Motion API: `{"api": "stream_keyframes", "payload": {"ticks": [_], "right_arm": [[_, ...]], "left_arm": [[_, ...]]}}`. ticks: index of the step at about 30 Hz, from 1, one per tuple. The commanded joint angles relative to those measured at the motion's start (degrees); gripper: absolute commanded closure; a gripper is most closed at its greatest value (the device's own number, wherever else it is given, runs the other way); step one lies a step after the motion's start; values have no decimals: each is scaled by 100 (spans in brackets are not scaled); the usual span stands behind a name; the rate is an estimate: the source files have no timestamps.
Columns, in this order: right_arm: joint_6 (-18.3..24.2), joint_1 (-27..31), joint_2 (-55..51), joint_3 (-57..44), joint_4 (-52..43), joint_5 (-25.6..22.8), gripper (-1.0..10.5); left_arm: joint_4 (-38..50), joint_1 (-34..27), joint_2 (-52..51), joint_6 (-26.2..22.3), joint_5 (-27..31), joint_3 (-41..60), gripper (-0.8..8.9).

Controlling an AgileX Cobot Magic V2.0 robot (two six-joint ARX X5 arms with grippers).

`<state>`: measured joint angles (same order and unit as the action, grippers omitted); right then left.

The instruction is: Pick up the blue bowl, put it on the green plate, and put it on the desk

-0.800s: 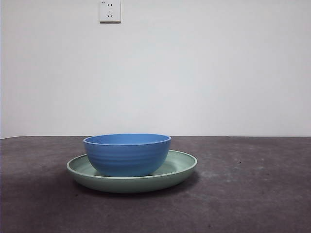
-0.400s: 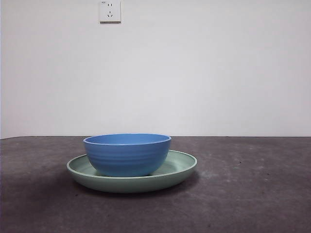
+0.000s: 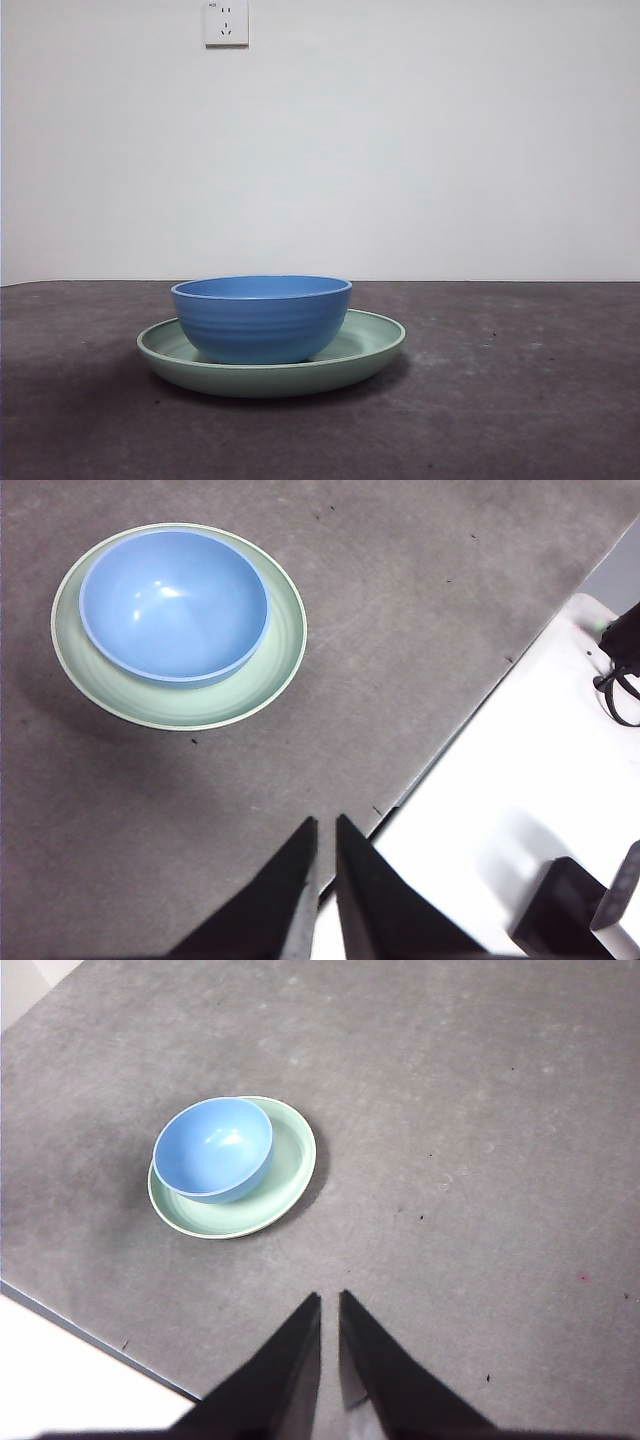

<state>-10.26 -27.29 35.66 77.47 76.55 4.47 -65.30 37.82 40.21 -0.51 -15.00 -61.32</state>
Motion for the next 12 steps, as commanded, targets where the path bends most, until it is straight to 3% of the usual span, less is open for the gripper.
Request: {"api": "stream_keyframes", "payload": {"ticks": [1,6,12], "right_arm": [[61,-33,17,59,273,-2,921],[61,-33,17,59,275,-4,921],[61,-33,15,59,275,-2,921]], "left_arm": [[61,-210,-37,9,-26,-50,785],[332,-994,-181,-260,2,79,789],[3008,-2092,-1040,-369,-2,1624,789]]}}
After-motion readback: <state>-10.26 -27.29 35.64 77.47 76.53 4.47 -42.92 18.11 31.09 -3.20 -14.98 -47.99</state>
